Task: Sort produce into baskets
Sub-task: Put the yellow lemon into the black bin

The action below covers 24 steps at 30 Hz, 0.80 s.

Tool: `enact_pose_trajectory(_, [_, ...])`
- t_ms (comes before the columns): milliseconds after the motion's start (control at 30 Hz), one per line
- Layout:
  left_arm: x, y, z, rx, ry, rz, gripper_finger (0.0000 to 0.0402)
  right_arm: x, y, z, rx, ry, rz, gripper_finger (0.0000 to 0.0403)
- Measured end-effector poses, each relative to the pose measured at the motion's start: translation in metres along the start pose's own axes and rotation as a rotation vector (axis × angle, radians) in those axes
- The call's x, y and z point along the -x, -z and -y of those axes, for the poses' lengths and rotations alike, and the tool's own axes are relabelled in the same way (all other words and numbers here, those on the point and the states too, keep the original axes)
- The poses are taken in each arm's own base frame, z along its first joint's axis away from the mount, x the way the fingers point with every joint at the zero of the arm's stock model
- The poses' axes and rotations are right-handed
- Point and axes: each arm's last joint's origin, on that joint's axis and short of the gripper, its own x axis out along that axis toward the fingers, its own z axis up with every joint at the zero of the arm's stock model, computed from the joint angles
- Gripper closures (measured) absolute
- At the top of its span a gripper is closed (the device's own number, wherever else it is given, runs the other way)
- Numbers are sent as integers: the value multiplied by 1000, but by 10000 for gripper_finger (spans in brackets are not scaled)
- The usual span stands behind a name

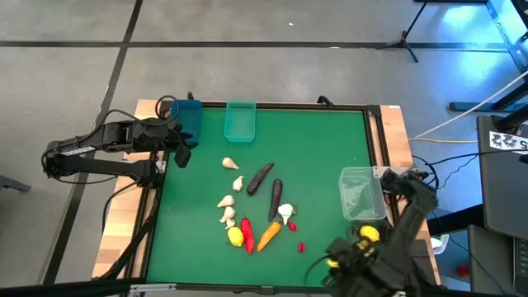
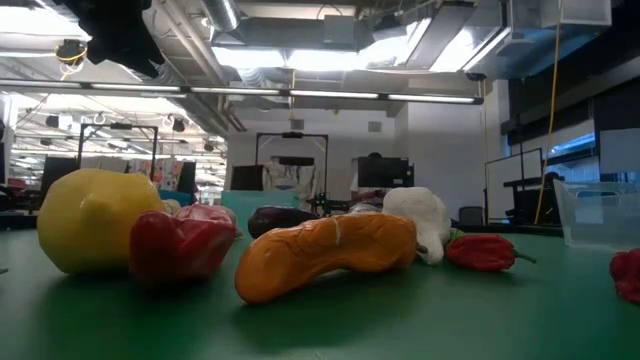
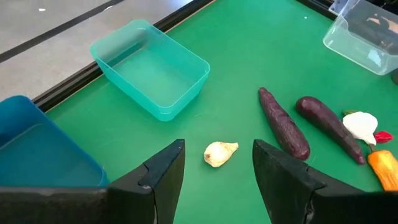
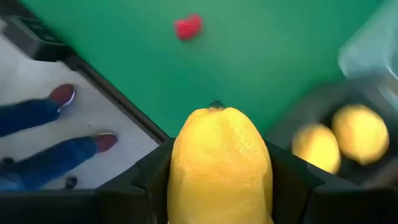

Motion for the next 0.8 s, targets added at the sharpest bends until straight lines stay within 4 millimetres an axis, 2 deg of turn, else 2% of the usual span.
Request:
enact_pose_trajectory(233, [0,0,0,-14,0,0,217,13,34,69,-235,55,-15,207])
enact_pose_trajectory(333, [0,0,0,-16,0,-1,217,11,44,88,-243,123,-92,207])
enact_pose_trajectory(433, [0,0,0,-16,-1,-2,217,0,50,94,-239,161,-94,207])
enact_pose_trajectory(800, [-1,0,0,-16,-1,-3,217,-50,59,92,-248,140,-163,207])
